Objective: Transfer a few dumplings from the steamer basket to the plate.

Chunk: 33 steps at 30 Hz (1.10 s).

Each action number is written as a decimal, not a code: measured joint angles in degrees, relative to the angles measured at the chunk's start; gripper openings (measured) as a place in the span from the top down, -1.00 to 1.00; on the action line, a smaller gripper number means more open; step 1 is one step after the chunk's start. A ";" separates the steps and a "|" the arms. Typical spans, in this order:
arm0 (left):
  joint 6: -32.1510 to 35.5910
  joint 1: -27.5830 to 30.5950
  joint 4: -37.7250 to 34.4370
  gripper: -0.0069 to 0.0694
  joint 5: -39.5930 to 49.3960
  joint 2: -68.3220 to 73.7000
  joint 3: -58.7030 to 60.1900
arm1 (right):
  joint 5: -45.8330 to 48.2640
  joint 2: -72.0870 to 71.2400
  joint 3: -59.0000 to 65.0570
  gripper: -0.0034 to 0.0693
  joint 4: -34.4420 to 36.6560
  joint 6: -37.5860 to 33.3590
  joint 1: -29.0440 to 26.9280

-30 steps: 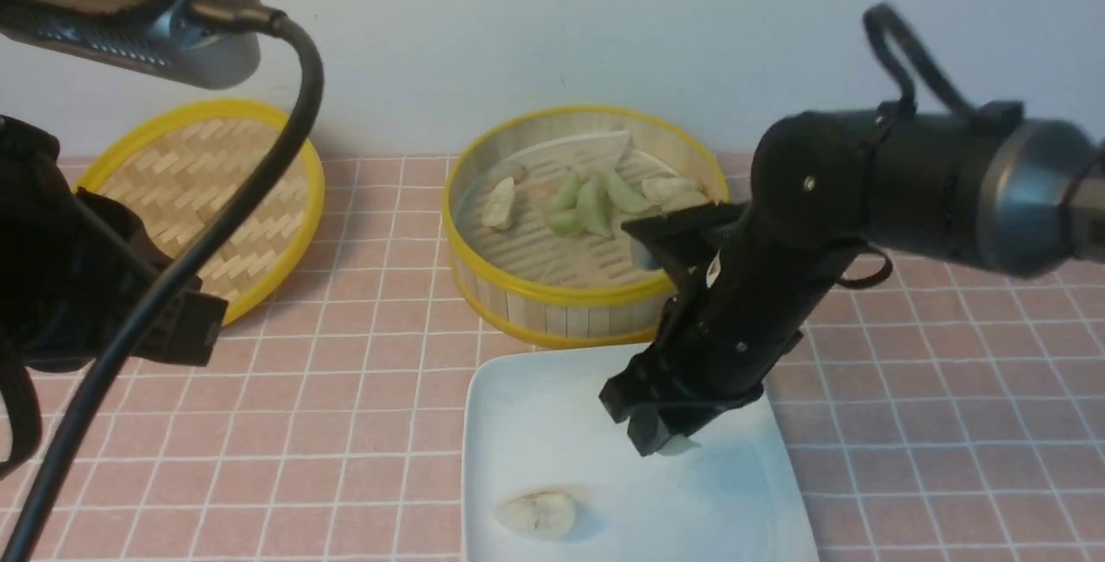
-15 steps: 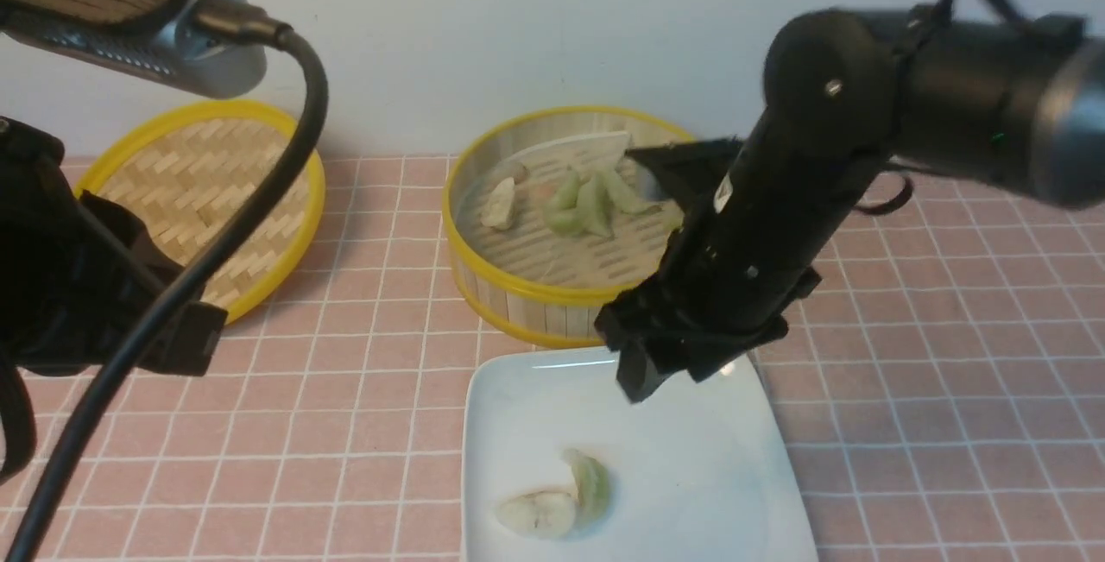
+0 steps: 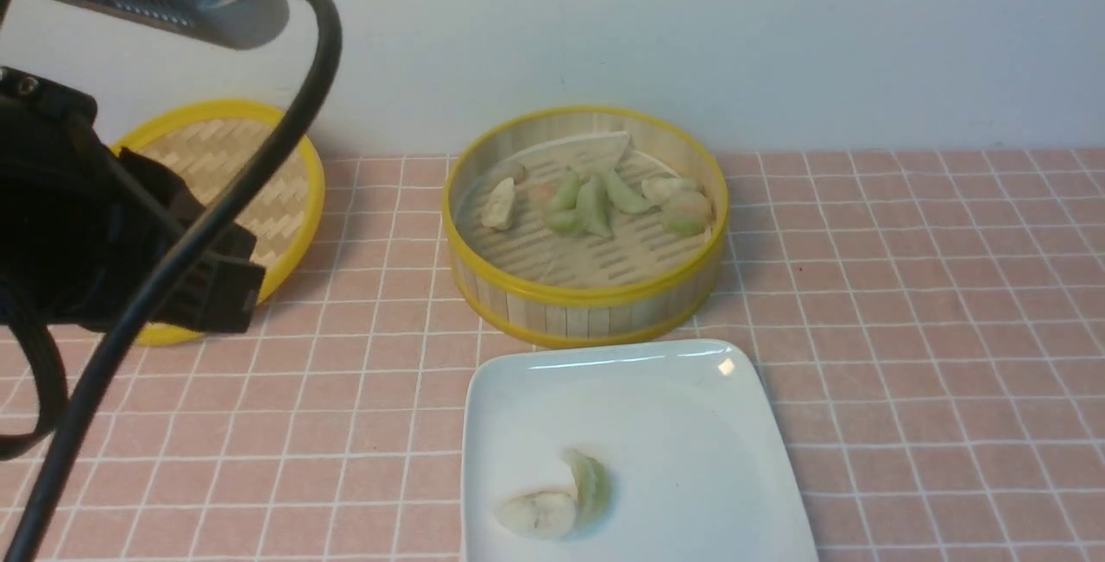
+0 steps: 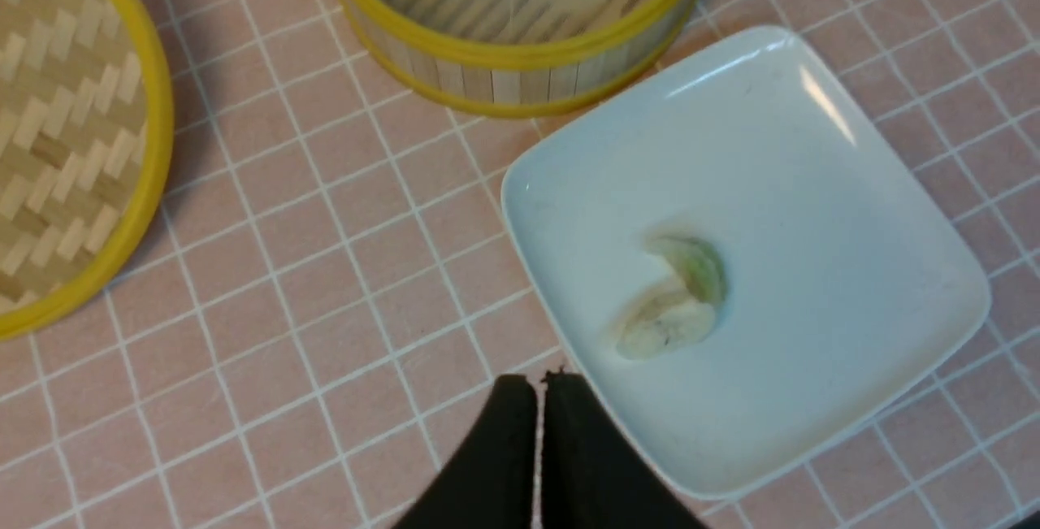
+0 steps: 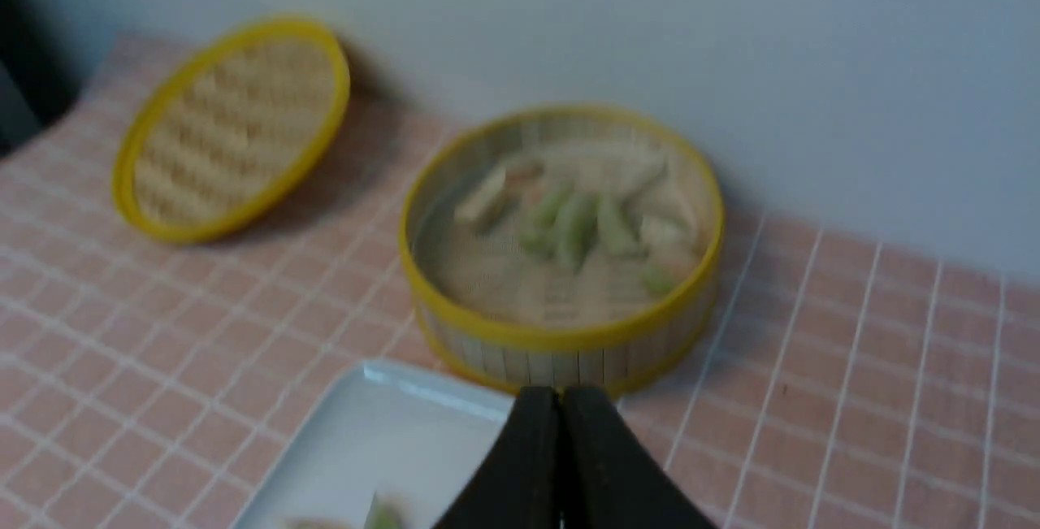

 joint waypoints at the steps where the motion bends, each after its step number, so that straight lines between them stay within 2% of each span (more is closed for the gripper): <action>1: 0.00 0.00 -0.13 0.83 -1.05 0.00 0.05 | -3.42 -6.48 5.13 0.95 -1.78 1.19 0.00; 4: 0.15 0.00 -0.19 0.83 -2.22 0.00 0.05 | -7.53 -16.15 13.16 0.95 -5.71 4.74 0.00; 7: 0.67 0.00 -0.19 0.83 -3.13 0.00 0.05 | -11.74 -26.40 19.33 0.95 -11.31 11.20 0.00; 13: 1.52 -0.05 -0.61 0.83 -7.16 -1.26 2.15 | -12.15 -30.58 22.39 0.95 -20.68 21.28 0.00; 20: 1.19 -0.05 0.42 0.83 -16.53 -13.97 16.16 | -11.96 -30.58 22.58 0.95 -22.34 22.34 0.00; 28: -0.23 -0.05 3.66 0.83 -35.58 -34.74 33.66 | -11.90 -30.58 22.58 0.95 -22.67 22.34 0.00; 33: -0.23 -0.05 4.08 0.83 -38.67 -40.72 38.03 | -11.90 -30.58 22.58 0.95 -22.70 22.34 0.00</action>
